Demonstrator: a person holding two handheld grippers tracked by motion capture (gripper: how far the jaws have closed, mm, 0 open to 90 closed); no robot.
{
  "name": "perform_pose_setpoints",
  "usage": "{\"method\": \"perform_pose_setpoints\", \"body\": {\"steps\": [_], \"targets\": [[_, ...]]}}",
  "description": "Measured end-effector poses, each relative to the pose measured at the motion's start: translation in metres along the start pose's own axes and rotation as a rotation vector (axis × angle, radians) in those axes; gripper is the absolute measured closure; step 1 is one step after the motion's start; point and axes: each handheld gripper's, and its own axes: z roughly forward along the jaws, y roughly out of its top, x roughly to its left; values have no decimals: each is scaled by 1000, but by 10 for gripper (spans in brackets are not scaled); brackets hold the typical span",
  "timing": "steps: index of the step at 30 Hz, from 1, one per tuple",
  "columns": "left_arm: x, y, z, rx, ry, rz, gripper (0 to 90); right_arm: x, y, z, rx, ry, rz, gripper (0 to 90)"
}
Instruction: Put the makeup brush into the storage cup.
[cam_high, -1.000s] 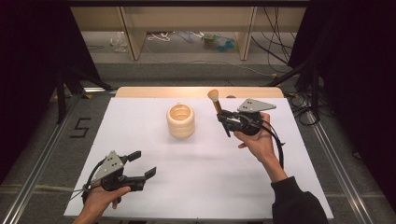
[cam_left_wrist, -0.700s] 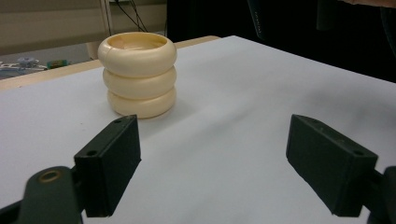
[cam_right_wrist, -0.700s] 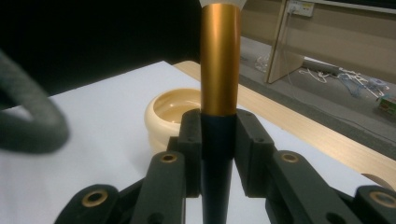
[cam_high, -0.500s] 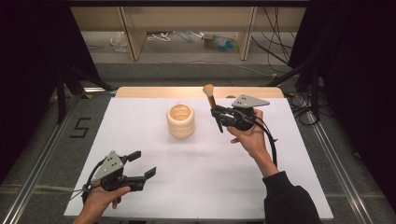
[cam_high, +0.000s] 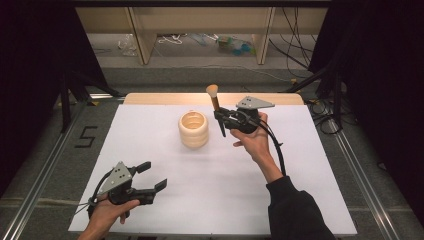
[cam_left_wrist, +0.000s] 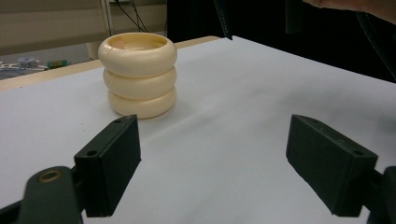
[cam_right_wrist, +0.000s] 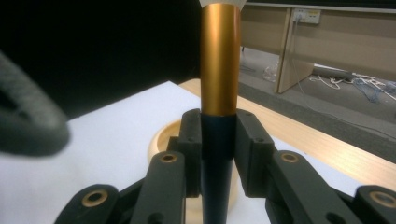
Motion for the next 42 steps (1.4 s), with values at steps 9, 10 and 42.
{"method": "perform_pose_setpoints", "body": {"steps": [9,10,42], "targets": [[0,0,-1,10,3,1,177,0,9,15,-27,-3,8,745],[1,0,-1,5,6,15,177,0,10,17,-27,5,15,745],[20,8,-2,26,44,282,177,1,27,68,-68,-45,30,746]]}}
